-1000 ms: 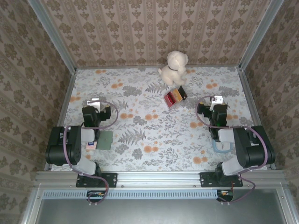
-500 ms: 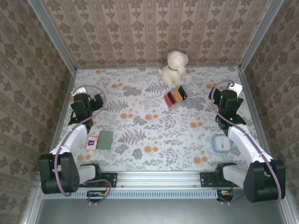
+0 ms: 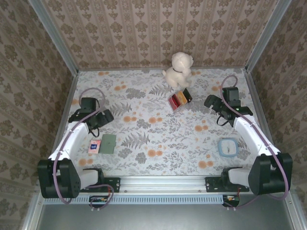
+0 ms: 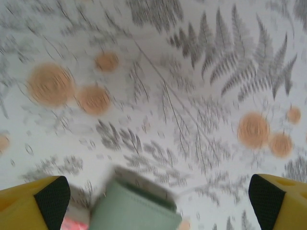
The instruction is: Take the credit cards out of the card holder
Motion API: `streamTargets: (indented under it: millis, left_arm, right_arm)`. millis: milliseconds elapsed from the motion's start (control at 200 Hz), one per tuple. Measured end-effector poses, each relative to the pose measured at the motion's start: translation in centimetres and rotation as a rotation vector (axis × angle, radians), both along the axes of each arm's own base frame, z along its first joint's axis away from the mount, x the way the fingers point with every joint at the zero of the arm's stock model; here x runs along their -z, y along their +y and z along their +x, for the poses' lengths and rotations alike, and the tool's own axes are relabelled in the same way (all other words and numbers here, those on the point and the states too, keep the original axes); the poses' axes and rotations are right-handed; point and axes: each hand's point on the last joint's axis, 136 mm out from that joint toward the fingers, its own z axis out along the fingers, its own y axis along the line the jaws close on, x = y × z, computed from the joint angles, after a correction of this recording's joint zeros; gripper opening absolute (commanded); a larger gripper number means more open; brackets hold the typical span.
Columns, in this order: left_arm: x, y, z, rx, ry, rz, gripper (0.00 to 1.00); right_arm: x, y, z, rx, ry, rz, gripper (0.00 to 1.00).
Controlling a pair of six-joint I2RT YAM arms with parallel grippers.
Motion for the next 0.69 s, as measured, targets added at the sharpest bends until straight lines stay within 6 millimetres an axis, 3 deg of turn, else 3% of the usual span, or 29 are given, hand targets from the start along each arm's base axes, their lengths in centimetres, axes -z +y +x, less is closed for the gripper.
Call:
streamTargets:
  millis: [170, 415, 540, 695]
  left_arm:
    - [2.2, -2.8, -2.7, 0.068, 0.097, -0.036, 0.97]
    - [6.0, -4.2, -6.6, 0.072, 0.235, -0.044, 0.98]
    - [7.4, -4.9, -7.3, 0.067, 0.275, -0.043, 0.99]
    - [7.7, -6.3, -7.0, 0.068, 0.256, -0.034, 0.99]
  right_arm:
    - [1.8, 4.1, -0.2, -0.092, 0.059, 0.097, 1.0]
    - [3.8, 8.6, -0.4, -0.19, 0.132, 0.137, 1.0]
    - [4.6, 10.0, -0.2, -0.217, 0.161, 0.138, 1.0]
    - [5.0, 10.7, -0.2, -0.227, 0.175, 0.139, 1.0]
